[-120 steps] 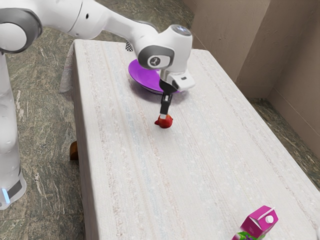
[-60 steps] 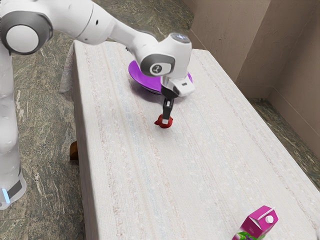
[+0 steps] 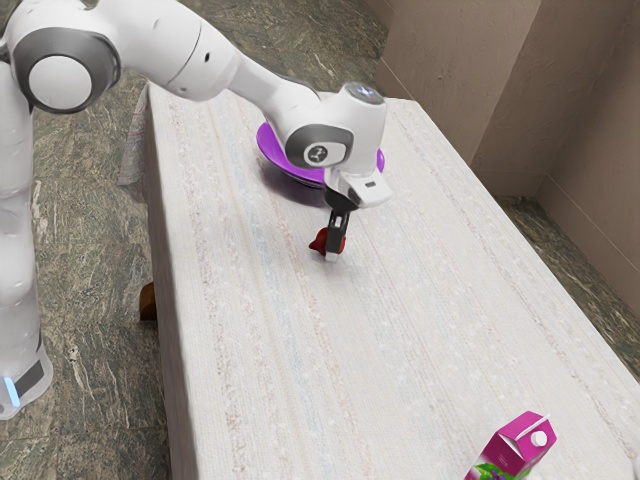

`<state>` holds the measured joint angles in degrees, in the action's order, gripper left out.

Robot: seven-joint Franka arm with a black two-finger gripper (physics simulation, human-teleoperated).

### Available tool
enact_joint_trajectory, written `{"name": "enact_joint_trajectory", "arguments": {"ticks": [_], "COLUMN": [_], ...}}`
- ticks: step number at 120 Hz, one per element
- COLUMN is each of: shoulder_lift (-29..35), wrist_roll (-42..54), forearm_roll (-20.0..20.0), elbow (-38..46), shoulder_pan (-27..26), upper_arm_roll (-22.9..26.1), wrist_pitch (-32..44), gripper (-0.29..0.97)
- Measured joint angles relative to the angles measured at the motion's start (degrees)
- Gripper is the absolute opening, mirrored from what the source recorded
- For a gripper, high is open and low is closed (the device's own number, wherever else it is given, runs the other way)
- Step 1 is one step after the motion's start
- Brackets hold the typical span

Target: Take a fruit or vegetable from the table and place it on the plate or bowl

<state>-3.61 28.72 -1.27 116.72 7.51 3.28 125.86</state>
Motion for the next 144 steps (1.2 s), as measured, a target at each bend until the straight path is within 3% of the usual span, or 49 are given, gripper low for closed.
{"name": "enact_joint_trajectory", "arguments": {"ticks": [24,42,57,77,89,144], "shoulder_lift": [-0.4,-0.3,1.4,8.7,12.1,12.8], "wrist_roll": [0.2,0.2,-0.1,-0.7,-1.6,-6.8], "forearm_roll": [0.6,0.5,0.0,-0.2,-0.4,-3.0], "elbow": [0.5,0.5,0.2,-1.0,-3.2,-13.4], "shoulder_pan": [0.9,1.3,0.9,-2.9,0.2,1.2], "upper_arm_roll": [-0.1,-0.1,-0.4,-5.5,-11.3,-20.0], "wrist_pitch": [0.1,-0.2,-0.9,-5.5,-10.4,-22.1], "gripper": [0.58,0.36,0.3,0.3,0.31,0.3]}}
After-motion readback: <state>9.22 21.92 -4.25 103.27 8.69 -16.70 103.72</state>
